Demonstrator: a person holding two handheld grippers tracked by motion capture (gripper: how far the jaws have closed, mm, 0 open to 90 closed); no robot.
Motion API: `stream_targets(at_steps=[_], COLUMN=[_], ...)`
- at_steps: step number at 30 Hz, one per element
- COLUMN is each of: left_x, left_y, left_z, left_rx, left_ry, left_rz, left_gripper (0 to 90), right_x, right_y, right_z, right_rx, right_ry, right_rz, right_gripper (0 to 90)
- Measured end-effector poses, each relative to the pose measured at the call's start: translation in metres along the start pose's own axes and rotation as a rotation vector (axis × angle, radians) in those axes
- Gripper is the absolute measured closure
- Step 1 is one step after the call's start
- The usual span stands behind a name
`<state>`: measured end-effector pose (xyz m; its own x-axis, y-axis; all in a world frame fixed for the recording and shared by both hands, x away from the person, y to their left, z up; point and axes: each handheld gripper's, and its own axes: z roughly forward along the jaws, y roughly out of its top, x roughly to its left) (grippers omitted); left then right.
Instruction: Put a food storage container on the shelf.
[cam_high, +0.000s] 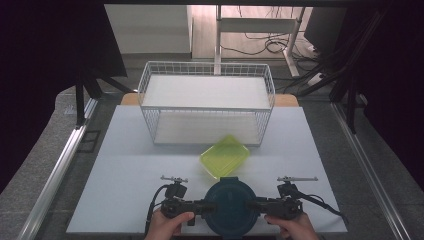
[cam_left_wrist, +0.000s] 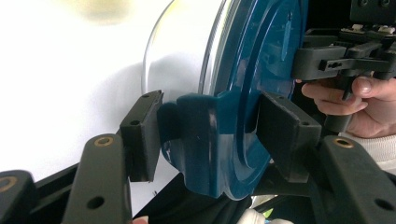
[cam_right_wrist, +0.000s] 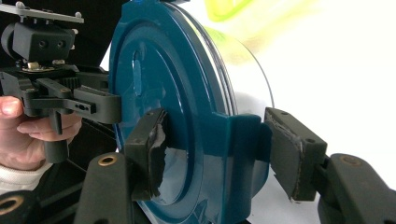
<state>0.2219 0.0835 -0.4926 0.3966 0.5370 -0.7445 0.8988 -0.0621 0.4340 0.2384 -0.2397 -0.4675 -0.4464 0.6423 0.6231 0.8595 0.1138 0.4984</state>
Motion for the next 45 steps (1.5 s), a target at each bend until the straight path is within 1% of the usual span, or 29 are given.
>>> stream_targets(at_steps=[5,9,12,17,23,25,27,29,31,33,34,40,45], left_x=[-0.004,-0.009,-0.013,-0.018,-0.028,-0.031,-0.033,-0.035,-0.036,-0.036,-0.036,-0.038,-0.041], left_y=[0.010,0.022,0.033,0.046,0.063,0.069,0.075,0.081,0.088,0.094,0.096,0.111,0.120], left_z=[-0.003,-0.006,-0.011,-0.018,-0.031,-0.036,-0.040,-0.044,-0.047,-0.051,-0.052,-0.062,-0.069], left_rx=[-0.018,-0.032,-0.036,-0.052,-0.074,-0.084,-0.094,-0.103,-0.112,-0.122,-0.123,-0.141,-0.156], left_ry=[0.001,0.007,0.018,0.023,0.033,0.033,0.038,0.044,0.050,0.048,0.049,0.043,0.050], left_rz=[0.015,0.034,0.054,0.062,0.089,0.096,0.104,0.112,0.116,0.117,0.118,0.133,0.139], left_gripper=[42.3,42.4,42.3,42.4,42.3,42.2,42.1,42.0,42.0,42.0,42.0,42.1,42.1], right_x=[0.002,0.004,0.006,0.011,0.021,0.026,0.031,0.035,0.037,0.038,0.040,0.048,0.053], right_y=[0.011,0.022,0.031,0.045,0.063,0.070,0.078,0.086,0.094,0.101,0.105,0.122,0.134], right_z=[-0.003,-0.007,-0.009,-0.012,-0.018,-0.020,-0.021,-0.022,-0.022,-0.021,-0.021,-0.023,-0.024], right_rx=[-0.015,-0.030,-0.041,-0.057,-0.082,-0.089,-0.091,-0.094,-0.096,-0.097,-0.100,-0.118,-0.127], right_ry=[0.000,-0.002,0.001,0.005,0.008,0.007,0.000,-0.003,0.000,0.002,0.002,-0.002,0.004], right_rz=[-0.026,-0.042,-0.053,-0.071,-0.096,-0.108,-0.131,-0.141,-0.143,-0.143,-0.151,-0.174,-0.191], right_gripper=[40.9,40.8,40.8,40.7,40.6,40.5,40.2,40.1,40.1,40.1,40.1,40.1,40.2])
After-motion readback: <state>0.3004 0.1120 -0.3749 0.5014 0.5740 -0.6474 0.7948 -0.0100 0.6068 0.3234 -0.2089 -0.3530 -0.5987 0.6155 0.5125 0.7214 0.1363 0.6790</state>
